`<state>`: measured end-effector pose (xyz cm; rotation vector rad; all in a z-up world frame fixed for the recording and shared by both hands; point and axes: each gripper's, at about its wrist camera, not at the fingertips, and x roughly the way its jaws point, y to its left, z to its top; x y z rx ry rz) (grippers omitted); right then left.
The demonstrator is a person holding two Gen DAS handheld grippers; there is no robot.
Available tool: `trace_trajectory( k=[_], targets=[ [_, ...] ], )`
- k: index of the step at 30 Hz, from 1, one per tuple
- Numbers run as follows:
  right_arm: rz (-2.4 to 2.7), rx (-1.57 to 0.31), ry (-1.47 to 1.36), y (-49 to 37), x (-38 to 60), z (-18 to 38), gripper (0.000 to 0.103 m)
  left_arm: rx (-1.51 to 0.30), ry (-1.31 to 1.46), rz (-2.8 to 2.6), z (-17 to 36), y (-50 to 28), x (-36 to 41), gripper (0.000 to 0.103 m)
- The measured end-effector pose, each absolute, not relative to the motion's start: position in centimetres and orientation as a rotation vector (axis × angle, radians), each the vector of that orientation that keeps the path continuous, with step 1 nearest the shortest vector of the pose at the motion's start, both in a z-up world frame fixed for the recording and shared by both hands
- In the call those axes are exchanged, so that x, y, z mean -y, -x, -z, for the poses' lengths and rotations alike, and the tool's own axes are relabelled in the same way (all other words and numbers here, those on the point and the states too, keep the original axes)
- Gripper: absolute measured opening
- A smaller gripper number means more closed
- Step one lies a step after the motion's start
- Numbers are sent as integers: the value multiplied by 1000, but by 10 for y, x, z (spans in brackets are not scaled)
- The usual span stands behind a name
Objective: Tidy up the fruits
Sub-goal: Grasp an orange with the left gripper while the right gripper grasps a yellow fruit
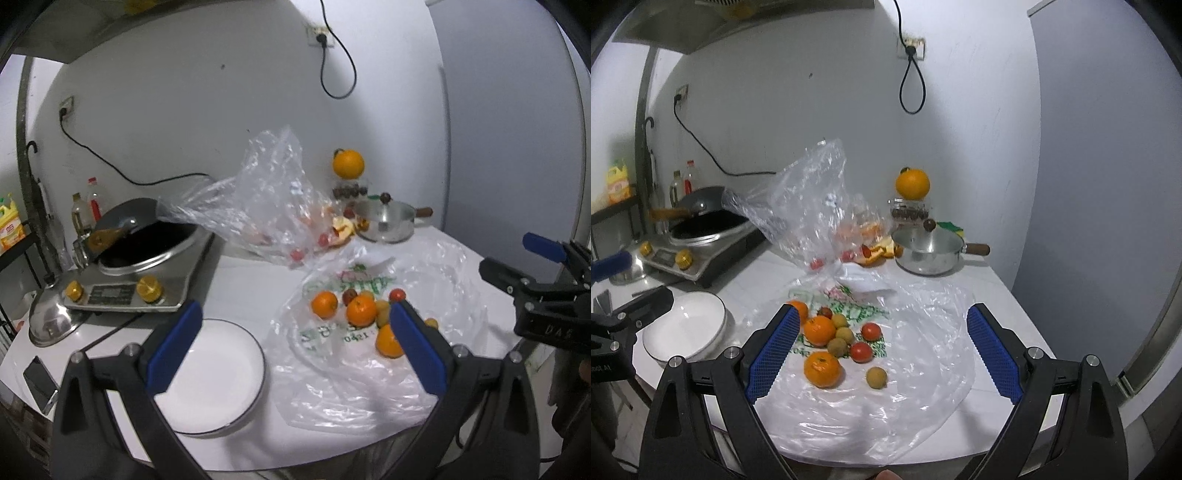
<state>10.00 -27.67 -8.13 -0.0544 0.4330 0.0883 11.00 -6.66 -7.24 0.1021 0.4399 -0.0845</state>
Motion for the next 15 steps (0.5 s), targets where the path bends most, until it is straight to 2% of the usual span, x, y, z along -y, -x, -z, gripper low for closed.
trace_trajectory(
  k=[6, 8, 10, 15],
  targets=[
    [-118, -469, 62, -114, 284, 97, 92, -481, -135, 110, 85, -124, 89, 102],
    [-129, -483, 60, -119, 287, 103, 83, -493, -148, 119, 89, -127, 96, 102],
    [-136, -499, 56, -123, 291, 106, 80, -510, -161, 129, 94, -133, 104, 102],
    [-160, -526, 52, -132, 299, 117, 80, -552, -190, 157, 106, -145, 123, 102]
  ],
)
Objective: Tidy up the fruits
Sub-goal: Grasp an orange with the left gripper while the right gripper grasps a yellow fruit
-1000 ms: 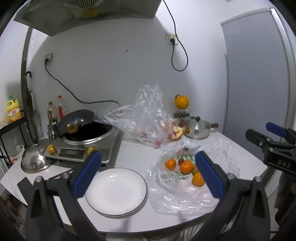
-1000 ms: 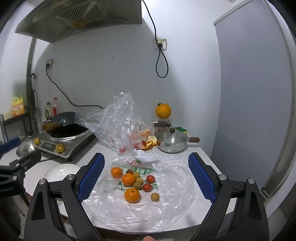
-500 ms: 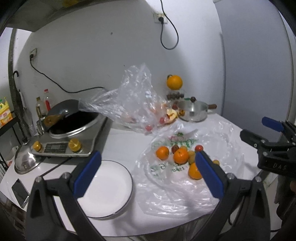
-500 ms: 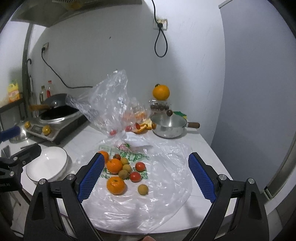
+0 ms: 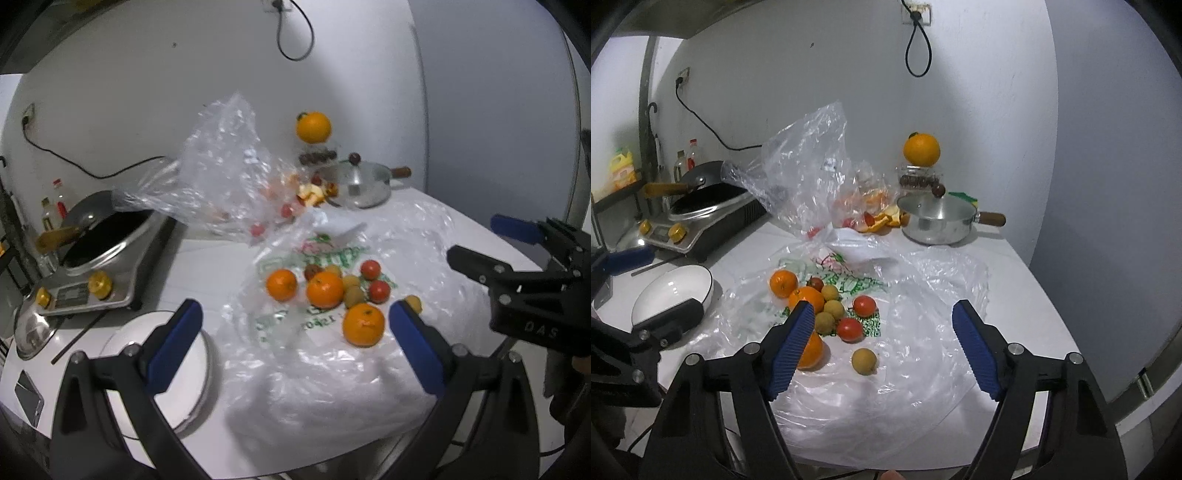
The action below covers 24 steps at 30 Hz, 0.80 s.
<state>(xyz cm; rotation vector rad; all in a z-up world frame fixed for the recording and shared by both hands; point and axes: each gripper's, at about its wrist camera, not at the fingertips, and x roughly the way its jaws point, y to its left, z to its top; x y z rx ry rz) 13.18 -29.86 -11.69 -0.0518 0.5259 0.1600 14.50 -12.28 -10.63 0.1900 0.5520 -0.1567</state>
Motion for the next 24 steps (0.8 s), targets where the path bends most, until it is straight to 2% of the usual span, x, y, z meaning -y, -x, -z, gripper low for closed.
trace_trajectory(
  k=[3, 6, 8, 10, 13, 16, 18, 19, 24],
  targets=[
    [-176, -543, 50, -136, 302, 124, 73, -574, -205, 177, 113, -152, 133, 102],
    [-193, -560, 41, -143, 306, 131, 70, -592, -220, 195, 118, -157, 141, 100],
    [-204, -575, 27, -147, 309, 135, 61, -607, -230, 207, 122, -161, 147, 95],
    [-209, -582, 21, -150, 312, 139, 57, -625, -244, 217, 127, -168, 153, 95],
    [-222, -592, 12, -155, 318, 143, 57, -657, -249, 237, 134, -176, 161, 91],
    [-241, -603, 25, -158, 320, 147, 57, -698, -248, 266, 144, -185, 169, 82],
    [-251, -612, 35, -161, 321, 150, 51, -734, -251, 283, 153, -191, 174, 72],
    [-254, -615, 39, -162, 323, 152, 49, -745, -255, 286, 156, -194, 177, 72],
    [-280, -638, 35, -167, 326, 160, 49, -784, -273, 291, 170, -205, 186, 72]
  ],
)
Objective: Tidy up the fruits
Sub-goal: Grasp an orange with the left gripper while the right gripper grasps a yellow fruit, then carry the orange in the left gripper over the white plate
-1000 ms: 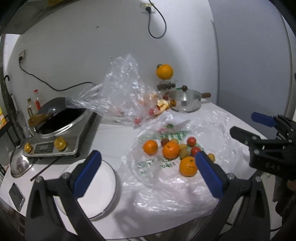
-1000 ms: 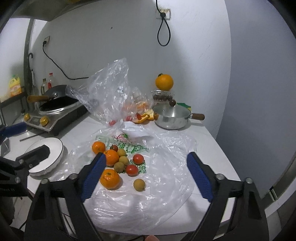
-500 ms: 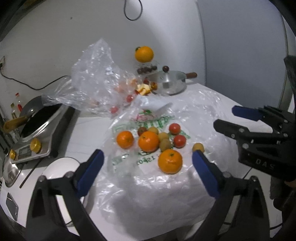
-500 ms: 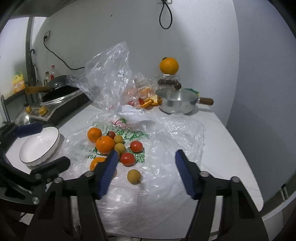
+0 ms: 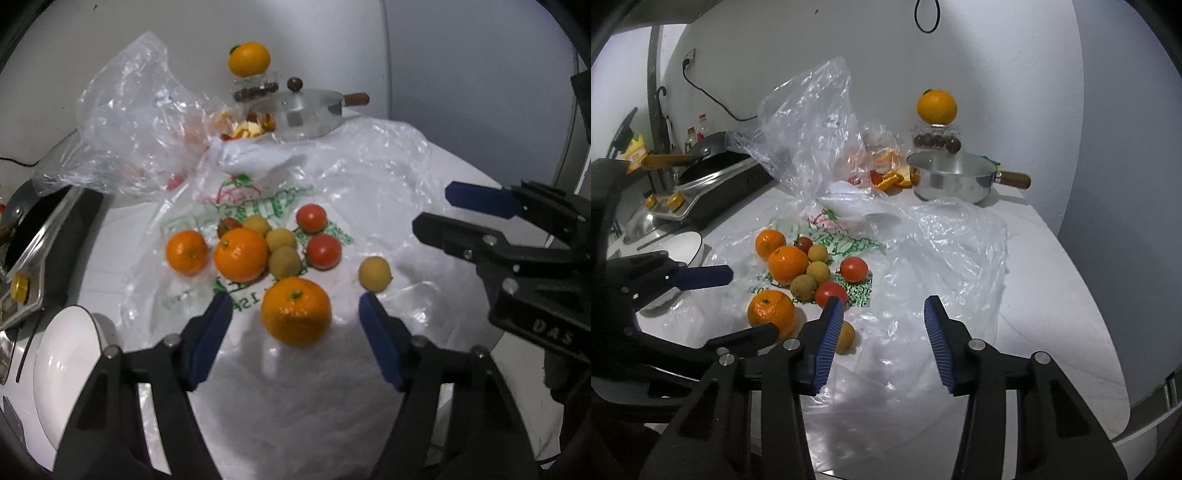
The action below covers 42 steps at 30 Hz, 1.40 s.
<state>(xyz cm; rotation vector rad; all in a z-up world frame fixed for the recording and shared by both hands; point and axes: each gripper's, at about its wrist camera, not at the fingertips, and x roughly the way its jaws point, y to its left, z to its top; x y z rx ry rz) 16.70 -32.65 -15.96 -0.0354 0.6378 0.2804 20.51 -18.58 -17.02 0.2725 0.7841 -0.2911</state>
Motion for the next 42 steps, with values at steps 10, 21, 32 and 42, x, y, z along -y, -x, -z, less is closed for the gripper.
trace_trajectory(
  k=[10, 21, 32, 42],
  targets=[
    [-337, -652, 80, -175, 313, 172, 42, -863, -244, 301, 188, -222, 182, 50],
    [-388, -698, 82, -184, 298, 182, 38, -859, -206, 321, 186, -219, 169, 46],
    [-374, -775, 103, -189, 286, 194, 34, -832, -175, 313, 175, -207, 151, 47],
    [-324, -775, 144, -186, 275, 192, 27, -782, -133, 318, 159, -191, 133, 47]
  ],
)
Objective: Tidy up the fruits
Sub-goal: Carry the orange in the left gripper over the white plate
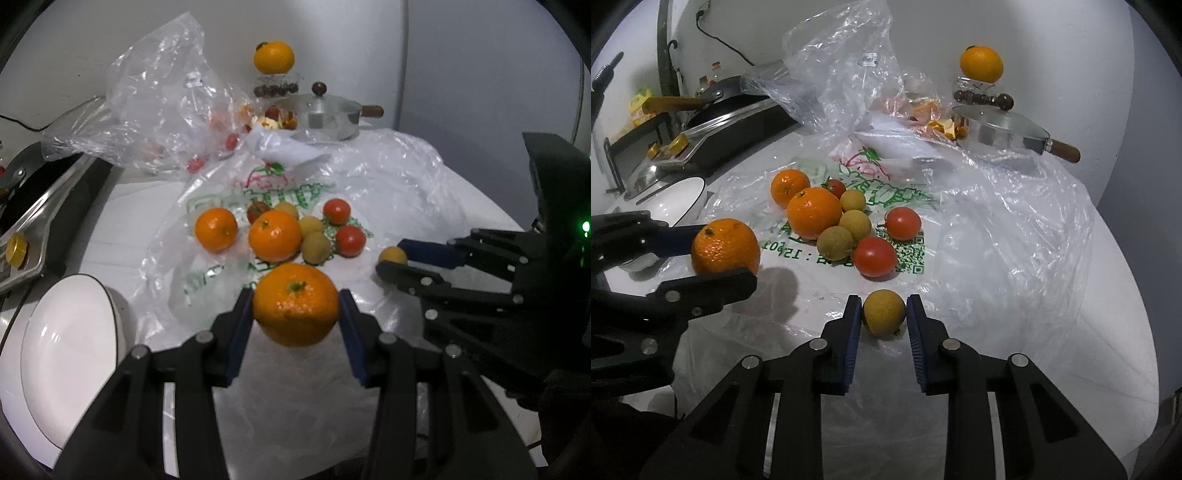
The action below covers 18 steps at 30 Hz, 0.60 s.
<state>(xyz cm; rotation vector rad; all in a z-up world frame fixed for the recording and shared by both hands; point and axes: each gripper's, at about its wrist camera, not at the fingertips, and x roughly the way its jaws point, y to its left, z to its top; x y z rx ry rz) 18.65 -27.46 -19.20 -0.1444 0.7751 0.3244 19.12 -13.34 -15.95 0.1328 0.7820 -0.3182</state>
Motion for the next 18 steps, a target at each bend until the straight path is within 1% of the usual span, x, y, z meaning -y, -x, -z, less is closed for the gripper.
trace_trajectory(
  k=[11, 18],
  targets=[
    [-326, -701, 172, -171, 254, 155, 27, -709, -85, 314, 140, -172, 103, 47],
    [-343, -677, 190, -164, 231, 142, 27, -675, -54, 296, 131, -161, 77, 47]
  ],
)
